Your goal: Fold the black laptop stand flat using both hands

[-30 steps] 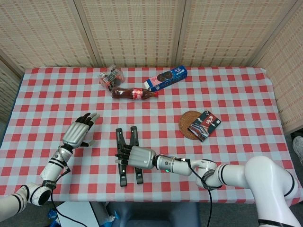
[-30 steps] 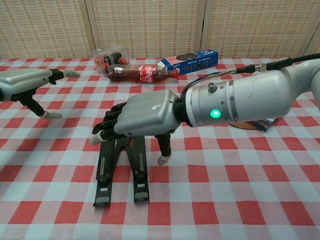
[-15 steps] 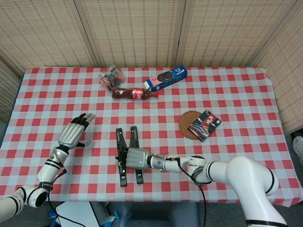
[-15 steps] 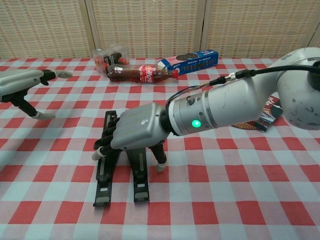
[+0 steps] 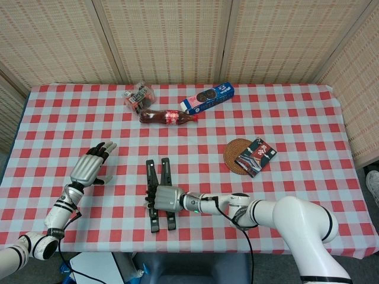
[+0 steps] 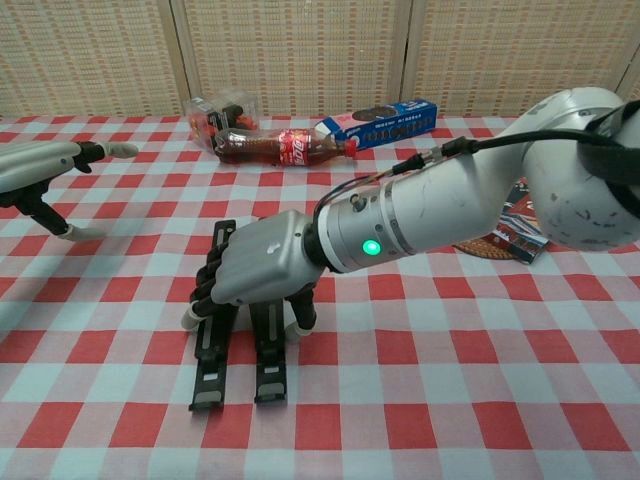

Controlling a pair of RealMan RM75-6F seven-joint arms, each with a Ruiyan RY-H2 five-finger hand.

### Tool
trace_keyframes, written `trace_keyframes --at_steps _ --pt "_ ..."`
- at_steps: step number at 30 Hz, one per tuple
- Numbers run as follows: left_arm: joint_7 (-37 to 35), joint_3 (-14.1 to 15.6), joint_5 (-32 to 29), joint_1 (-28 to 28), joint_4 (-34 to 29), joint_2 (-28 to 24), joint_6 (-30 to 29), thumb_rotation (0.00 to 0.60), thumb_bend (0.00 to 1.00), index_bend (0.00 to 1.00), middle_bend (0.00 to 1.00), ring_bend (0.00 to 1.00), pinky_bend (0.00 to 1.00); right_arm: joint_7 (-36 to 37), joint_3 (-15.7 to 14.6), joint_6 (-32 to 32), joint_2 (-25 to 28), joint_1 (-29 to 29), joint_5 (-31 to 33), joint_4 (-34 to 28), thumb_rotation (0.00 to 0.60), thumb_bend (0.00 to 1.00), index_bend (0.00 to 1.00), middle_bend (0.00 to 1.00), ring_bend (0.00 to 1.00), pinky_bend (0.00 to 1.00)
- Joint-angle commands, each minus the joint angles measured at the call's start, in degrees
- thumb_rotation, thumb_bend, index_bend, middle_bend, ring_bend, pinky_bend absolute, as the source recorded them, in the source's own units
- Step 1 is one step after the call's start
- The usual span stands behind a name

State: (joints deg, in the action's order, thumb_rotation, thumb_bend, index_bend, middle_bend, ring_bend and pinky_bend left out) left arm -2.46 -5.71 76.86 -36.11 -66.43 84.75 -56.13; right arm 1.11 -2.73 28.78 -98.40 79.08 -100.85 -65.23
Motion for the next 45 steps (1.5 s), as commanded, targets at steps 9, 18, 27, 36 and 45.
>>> trace_keyframes --at_steps 9,18,27,36,45 --pt "0.16 -0.04 0.32 0.0 0.06 0.14 0.09 0.6 0.24 0.0 0.0 0.0 0.16 3.13 -1.22 5.92 -0.42 -0.54 -1.19 2.01 0.6 0.33 0.4 0.38 0.03 0.0" --pt "2.54 -1.04 -0.94 0.48 -3.63 -1.85 -0.8 0.6 0.24 0.0 0.0 0.0 0.16 -2.95 1.4 4.82 2.68 -3.31 4.82 -3.25 0.6 0.14 0.0 0.01 0.0 0.0" --pt "12.71 -1.93 -5.36 3.48 -12.55 -6.67 -5.3 0.6 0.24 0.0 0.0 0.0 0.16 -18.99 4.84 15.32 12.06 -16.29 19.26 -17.57 0.6 0.12 0.0 0.0 0.0 0.0" --pt "19.95 -0.92 -7.99 8.78 -20.0 -10.69 -12.6 0.6 0.24 0.0 0.0 0.0 0.16 -30.43 2.74 33.85 22.85 -31.61 27.83 -32.09 0.6 0.13 0.0 0.12 0.0 0.05" --pt "21.29 1.51 -5.59 15.57 -26.75 -13.92 -22.12 0.6 0.24 0.0 0.0 0.0 0.16 -29.36 -1.94 51.78 30.47 -47.18 27.01 -39.34 0.6 0.14 0.0 0.13 0.0 0.06"
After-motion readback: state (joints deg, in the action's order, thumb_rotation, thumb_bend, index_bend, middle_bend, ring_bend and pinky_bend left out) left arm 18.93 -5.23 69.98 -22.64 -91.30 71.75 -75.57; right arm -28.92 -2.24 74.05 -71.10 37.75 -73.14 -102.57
